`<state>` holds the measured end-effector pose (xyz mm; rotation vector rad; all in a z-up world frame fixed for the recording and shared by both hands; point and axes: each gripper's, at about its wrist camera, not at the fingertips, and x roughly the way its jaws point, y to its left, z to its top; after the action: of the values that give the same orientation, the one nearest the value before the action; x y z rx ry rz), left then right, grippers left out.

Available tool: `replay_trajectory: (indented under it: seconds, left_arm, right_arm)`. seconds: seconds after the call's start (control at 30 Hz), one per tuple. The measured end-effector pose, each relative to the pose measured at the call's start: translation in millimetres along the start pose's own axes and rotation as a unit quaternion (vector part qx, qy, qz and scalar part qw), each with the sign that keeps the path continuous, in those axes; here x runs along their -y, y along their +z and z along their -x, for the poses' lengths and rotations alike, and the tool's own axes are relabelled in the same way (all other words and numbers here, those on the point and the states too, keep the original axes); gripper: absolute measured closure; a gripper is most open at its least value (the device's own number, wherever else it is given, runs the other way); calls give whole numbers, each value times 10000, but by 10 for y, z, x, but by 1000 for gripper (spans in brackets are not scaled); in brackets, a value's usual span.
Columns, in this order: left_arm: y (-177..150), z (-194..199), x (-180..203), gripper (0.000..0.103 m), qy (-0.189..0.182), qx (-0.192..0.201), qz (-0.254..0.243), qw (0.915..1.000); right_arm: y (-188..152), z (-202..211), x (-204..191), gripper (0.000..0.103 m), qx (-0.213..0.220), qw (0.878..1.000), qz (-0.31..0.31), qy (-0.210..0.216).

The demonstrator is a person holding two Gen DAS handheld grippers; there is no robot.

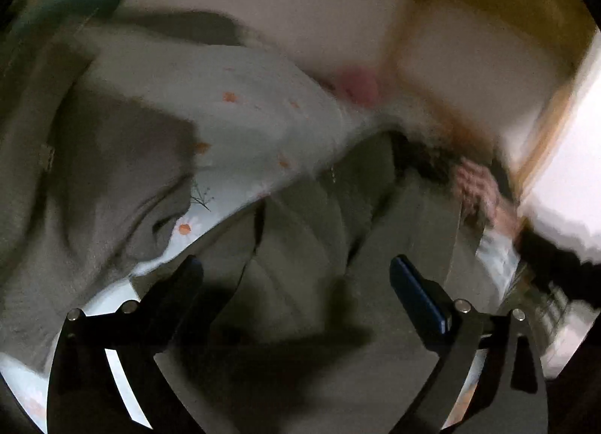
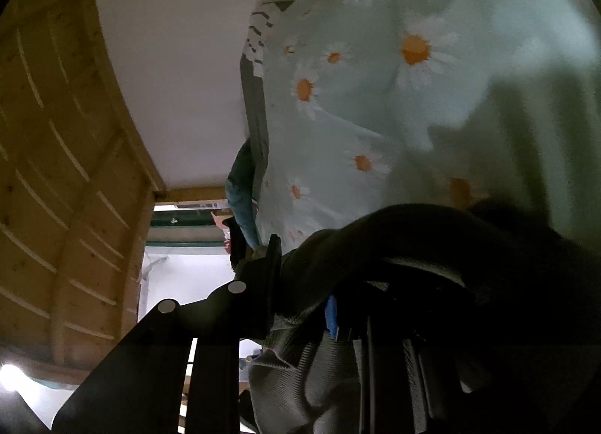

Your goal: Fold large clothes

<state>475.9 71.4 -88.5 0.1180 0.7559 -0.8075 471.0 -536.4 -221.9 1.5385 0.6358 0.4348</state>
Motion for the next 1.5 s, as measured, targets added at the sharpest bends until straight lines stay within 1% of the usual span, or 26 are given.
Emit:
replay_trajectory:
  seconds: [0.07,0.13,0.27,0.33,0.37,0.4,0.43,0.47,0.57,0.63,0.7,0.77,0.83,0.93,0.97,1.0,1.03,1.07,1.1,1.2,1.27,1.37,1.4,1.43,1.47,1.5]
  left_arm:
    - [-180,-147,366,5,227,-431,-1454,9882]
    - [-302,-293,549,5,342,-660,-2100,9749]
    - [-294,-633,577,4,365,-950,-2100,9724]
    - [-183,-734,533,5,360,-895,-1891,9772]
    - [-110,-765,484,11,390,-915,-1700,9804]
    - [-1,-786,400,54,265,-861,-1342,9869]
    - [68,-754,323,85,98,-767,-1026,9917]
    - [161,-710,230,88,18,-579,-652,9962]
    - [392,-517,-87,88,-353,85,338,9988]
    - [451,-393,-353,88,-525,480,1086,9915]
    - [457,-389,-671,88,-731,668,1925,9763]
    - [435,-460,-890,88,-541,640,2501,9646]
    - [370,-558,-1150,88,207,539,3060,9503]
    - [216,-824,-1381,88,549,72,3392,9391]
    - [192,-833,-1366,87,507,137,3396,9391]
    - [194,-798,-1311,75,490,262,3333,9412]
    - [203,-757,-1254,61,419,345,3260,9438]
    - [205,-700,-1170,24,273,434,3156,9475]
    - [219,-646,-1073,9,145,479,3058,9508]
    - [244,-464,-738,9,-76,398,2617,9643]
    - [194,-331,-503,9,-48,270,2369,9712]
    - [-17,-158,-161,8,133,151,2206,9752]
    - [-74,-141,-103,8,97,155,2241,9744]
    - [-213,-94,-10,8,21,252,2363,9713]
    - [-321,-95,74,7,-61,274,2470,9686]
    - [-474,-107,120,7,-146,217,2522,9673]
  right_arm:
    - [1,-44,65,82,-30,10000,-23,29]
    - [-8,-109,70,82,-20,10000,19,50]
    - [-19,-146,105,82,-16,10000,80,33]
    - [-25,-138,120,82,-13,9999,99,49]
    - [-26,-133,119,82,-16,9999,102,57]
    - [-23,-128,112,82,-35,9999,105,51]
    - [-22,-123,92,82,-53,9999,133,45]
    - [-19,-113,77,82,-72,9998,171,39]
    - [-7,-50,-100,82,-126,9986,502,116]
    - [27,37,-227,82,-16,9971,677,361]
    - [92,110,-251,82,225,9967,603,486]
    - [177,118,-186,82,442,9977,405,310]
    - [285,48,-17,82,614,9977,-26,-292]
    - [335,-112,6,81,504,9928,134,-1076]
    - [320,-152,-79,68,416,9911,370,-1210]
    - [305,-176,-159,52,312,9913,584,-1134]
    - [288,-195,-263,14,165,9919,853,-930]
    - [250,-207,-455,3,-42,9891,1306,-678]
    - [218,-191,-593,3,-84,9836,1618,-795]
    - [110,-133,-1055,3,-354,9474,2753,-1595]
    - [5,-71,-1216,3,-508,9102,3401,-2307]
    - [-171,44,-1072,3,-799,8016,4196,-4182]
    - [-208,111,-982,3,-861,7924,4153,-4385]
    - [-255,212,-863,3,-966,7971,4010,-4411]
    - [-293,326,-745,3,-1089,8129,3782,-4292]
    - [-341,499,-586,3,-1186,8384,3454,-4046]
